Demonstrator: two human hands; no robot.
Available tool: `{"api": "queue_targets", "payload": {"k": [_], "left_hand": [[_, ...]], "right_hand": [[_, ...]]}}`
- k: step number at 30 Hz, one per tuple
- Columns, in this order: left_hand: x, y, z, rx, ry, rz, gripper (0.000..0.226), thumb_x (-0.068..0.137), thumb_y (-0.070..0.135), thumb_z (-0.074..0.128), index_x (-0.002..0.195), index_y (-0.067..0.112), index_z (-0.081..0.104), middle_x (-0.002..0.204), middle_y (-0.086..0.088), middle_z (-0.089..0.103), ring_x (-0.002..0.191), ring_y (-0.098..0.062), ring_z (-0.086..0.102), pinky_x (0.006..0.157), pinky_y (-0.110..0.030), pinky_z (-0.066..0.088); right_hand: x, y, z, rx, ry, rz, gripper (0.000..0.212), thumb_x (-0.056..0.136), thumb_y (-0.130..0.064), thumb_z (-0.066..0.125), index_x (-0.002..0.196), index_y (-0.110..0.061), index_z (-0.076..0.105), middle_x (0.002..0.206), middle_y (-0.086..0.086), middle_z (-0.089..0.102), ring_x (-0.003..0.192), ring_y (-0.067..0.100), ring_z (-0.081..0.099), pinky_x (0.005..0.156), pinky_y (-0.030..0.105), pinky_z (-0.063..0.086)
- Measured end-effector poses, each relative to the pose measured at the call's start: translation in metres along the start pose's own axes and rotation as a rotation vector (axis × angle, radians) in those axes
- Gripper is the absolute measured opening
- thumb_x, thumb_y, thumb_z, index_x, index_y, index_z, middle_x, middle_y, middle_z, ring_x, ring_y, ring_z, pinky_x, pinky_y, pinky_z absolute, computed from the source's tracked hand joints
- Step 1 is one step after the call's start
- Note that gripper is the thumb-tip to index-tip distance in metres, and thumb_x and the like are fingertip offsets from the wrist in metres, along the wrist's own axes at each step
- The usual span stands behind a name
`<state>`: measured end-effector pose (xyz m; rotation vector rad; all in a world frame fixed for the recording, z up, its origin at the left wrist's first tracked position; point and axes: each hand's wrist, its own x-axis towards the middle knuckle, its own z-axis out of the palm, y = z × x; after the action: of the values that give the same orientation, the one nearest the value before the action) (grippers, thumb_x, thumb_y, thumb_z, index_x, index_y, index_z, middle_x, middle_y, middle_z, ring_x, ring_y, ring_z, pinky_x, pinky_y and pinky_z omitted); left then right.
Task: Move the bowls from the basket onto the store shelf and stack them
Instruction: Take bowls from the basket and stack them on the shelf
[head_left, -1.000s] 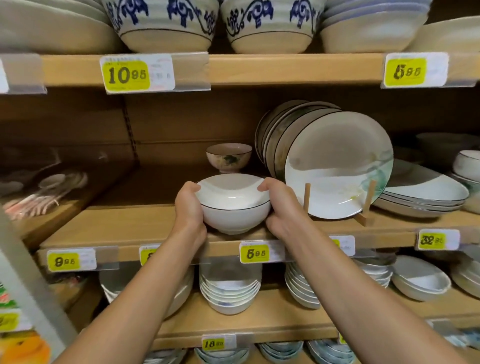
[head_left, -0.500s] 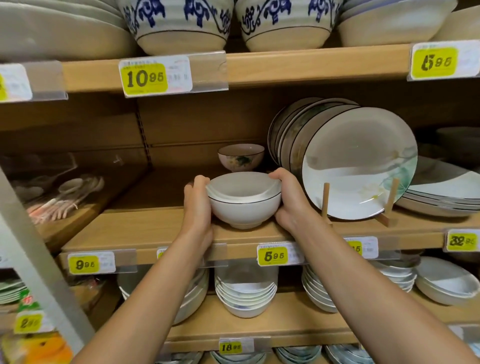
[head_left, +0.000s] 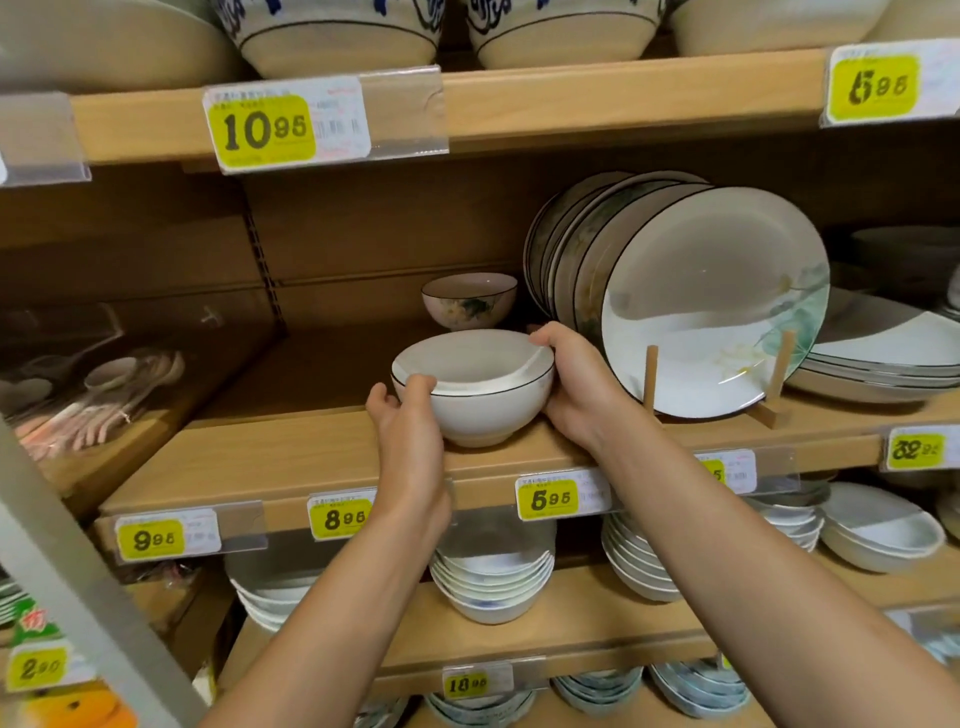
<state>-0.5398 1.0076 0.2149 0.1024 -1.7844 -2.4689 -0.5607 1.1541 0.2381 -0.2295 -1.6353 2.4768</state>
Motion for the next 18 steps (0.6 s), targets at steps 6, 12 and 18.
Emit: {"api": "queue_targets", "payload": {"k": [6,12,18], "left_hand": [[0.007,0.013,0.005,-0.045,0.039,-0.037,0.031,0.091,0.021,0.042,0.117,0.017,0.058,0.105,-0.007,0.069,0.099,-0.022,0.063,0.09,-0.039,0.053],[0.016,0.018,-0.01,-0.031,-0.027,0.02,0.021,0.089,0.026,0.048,0.1,0.02,0.065,0.087,0.003,0.076,0.091,-0.015,0.067,0.076,-0.031,0.054],[0.015,0.017,-0.004,-0.002,-0.024,-0.011,0.028,0.088,0.015,0.045,0.114,0.018,0.056,0.106,-0.009,0.066,0.099,-0.023,0.064,0.088,-0.042,0.055]], "right_hand": [[-0.007,0.006,-0.001,-0.038,0.053,0.02,0.026,0.085,-0.01,0.048,0.108,-0.01,0.06,0.105,0.012,0.068,0.098,0.028,0.064,0.082,0.04,0.055],[-0.01,-0.002,-0.001,-0.148,0.08,-0.008,0.03,0.085,-0.017,0.052,0.115,-0.013,0.057,0.113,0.011,0.063,0.106,0.025,0.059,0.09,0.038,0.051],[-0.016,0.009,0.005,-0.134,0.053,-0.026,0.022,0.087,-0.013,0.049,0.106,-0.018,0.058,0.114,0.012,0.061,0.105,0.026,0.06,0.091,0.041,0.052]]}}
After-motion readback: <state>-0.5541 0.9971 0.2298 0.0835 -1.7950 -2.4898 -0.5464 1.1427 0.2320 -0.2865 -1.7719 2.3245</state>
